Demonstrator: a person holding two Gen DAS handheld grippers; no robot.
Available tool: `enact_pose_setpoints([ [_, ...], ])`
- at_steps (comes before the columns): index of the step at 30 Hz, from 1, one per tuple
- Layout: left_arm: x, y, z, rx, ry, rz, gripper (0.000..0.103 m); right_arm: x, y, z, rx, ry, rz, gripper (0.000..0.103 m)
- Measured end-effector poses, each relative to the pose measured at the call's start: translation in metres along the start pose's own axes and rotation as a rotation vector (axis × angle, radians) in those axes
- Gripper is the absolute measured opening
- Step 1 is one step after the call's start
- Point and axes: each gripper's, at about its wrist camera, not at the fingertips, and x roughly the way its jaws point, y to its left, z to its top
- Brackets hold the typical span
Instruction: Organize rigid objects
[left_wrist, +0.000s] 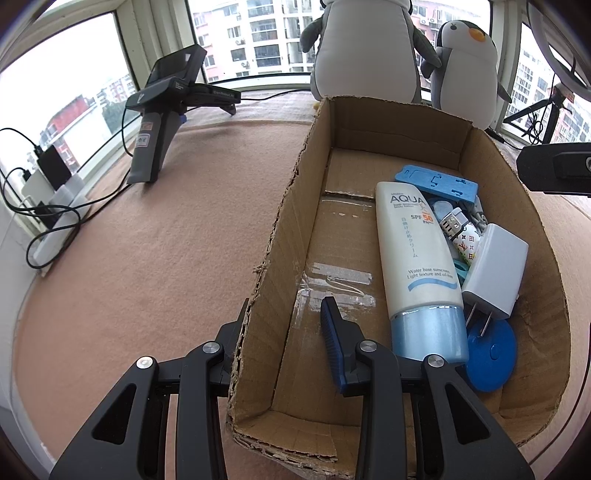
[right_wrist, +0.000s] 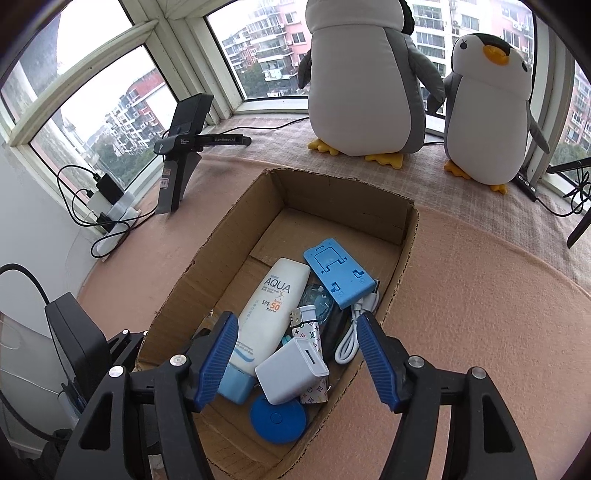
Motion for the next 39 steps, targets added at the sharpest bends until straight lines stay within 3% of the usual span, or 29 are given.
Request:
enact_pose_setpoints([
  [13,-0.019,0.001,0.000,0.021,-0.008,-0.002,0.035,-0.030,0.002,-0.022,-0.046,-0.054,-0.094,0.073],
  [16,-0.034,-0.001,0.001,0.027,-0.034,-0.001,0.048,-0.041,0.004,-0.029,-0.046,-0.072,-0.101,0.073],
  [22,-0.066,-0.004,0.000,0.024,-0.064,-0.016,0.060,-0.066,0.008,-0.043,-0.052,-0.115,-0.131,0.075],
  [35,-0.140,-0.006,0.007,0.022,-0.142,-0.057,0.072,-0.135,0.001,-0.072,0.043,-0.220,-0.114,0.082],
  [39,-0.164,-0.011,0.008,0.027,-0.179,-0.070,0.080,-0.158,0.002,-0.083,0.066,-0.271,-0.134,0.090],
])
